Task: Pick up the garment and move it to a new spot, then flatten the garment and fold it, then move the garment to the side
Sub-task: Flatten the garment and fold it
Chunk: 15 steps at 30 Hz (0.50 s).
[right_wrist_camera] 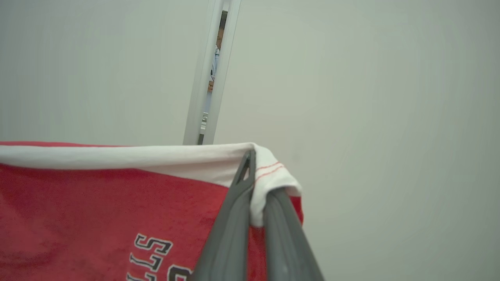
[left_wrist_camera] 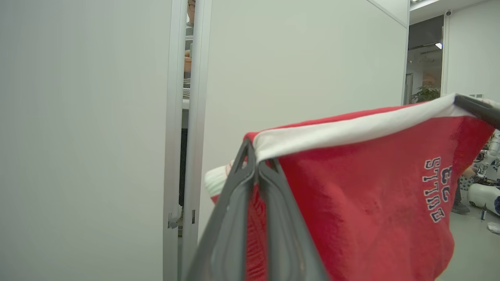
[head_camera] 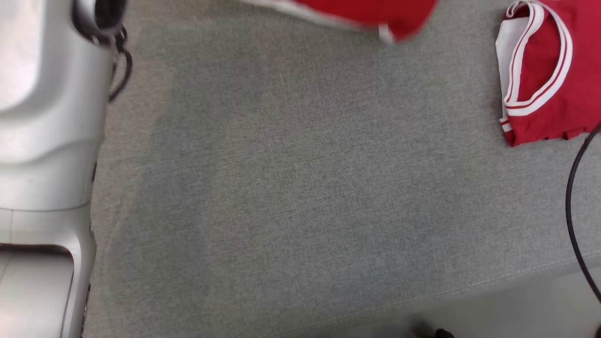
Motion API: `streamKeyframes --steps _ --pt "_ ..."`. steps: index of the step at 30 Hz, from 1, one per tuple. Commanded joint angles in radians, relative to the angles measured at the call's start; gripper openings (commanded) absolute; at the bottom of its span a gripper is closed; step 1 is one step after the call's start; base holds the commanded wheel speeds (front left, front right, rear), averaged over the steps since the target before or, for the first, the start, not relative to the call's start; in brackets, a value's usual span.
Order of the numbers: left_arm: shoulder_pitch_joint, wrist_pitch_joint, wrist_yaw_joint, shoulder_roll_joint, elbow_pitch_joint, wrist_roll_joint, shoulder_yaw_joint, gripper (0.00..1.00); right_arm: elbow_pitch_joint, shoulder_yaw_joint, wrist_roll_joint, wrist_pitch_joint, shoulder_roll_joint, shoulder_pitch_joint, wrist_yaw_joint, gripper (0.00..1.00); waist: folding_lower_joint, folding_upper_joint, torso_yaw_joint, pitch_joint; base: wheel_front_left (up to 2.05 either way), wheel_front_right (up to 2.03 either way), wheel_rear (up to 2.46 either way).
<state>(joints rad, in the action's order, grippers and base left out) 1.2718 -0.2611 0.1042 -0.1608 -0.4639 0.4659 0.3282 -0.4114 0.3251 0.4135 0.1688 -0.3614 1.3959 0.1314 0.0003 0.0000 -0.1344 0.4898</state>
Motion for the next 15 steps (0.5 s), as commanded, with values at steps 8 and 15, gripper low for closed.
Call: streamKeyframes --steps 8,15 --pt "-0.014 -0.004 0.017 0.05 0.142 -0.091 -0.109 0.0 -0.047 -0.028 -0.087 0.089 -0.005 0.083 -0.002 0.0 -0.0003 0.0 -0.013 0.11 0.0 0.0 0.0" --pt "-0.23 -0.004 0.027 0.057 0.084 -0.086 0.029 0.0 -0.066 0.073 -0.007 0.093 -0.038 -0.153 -0.001 0.0 -0.0003 0.0 0.026 0.084 0.0 0.0 0.0"
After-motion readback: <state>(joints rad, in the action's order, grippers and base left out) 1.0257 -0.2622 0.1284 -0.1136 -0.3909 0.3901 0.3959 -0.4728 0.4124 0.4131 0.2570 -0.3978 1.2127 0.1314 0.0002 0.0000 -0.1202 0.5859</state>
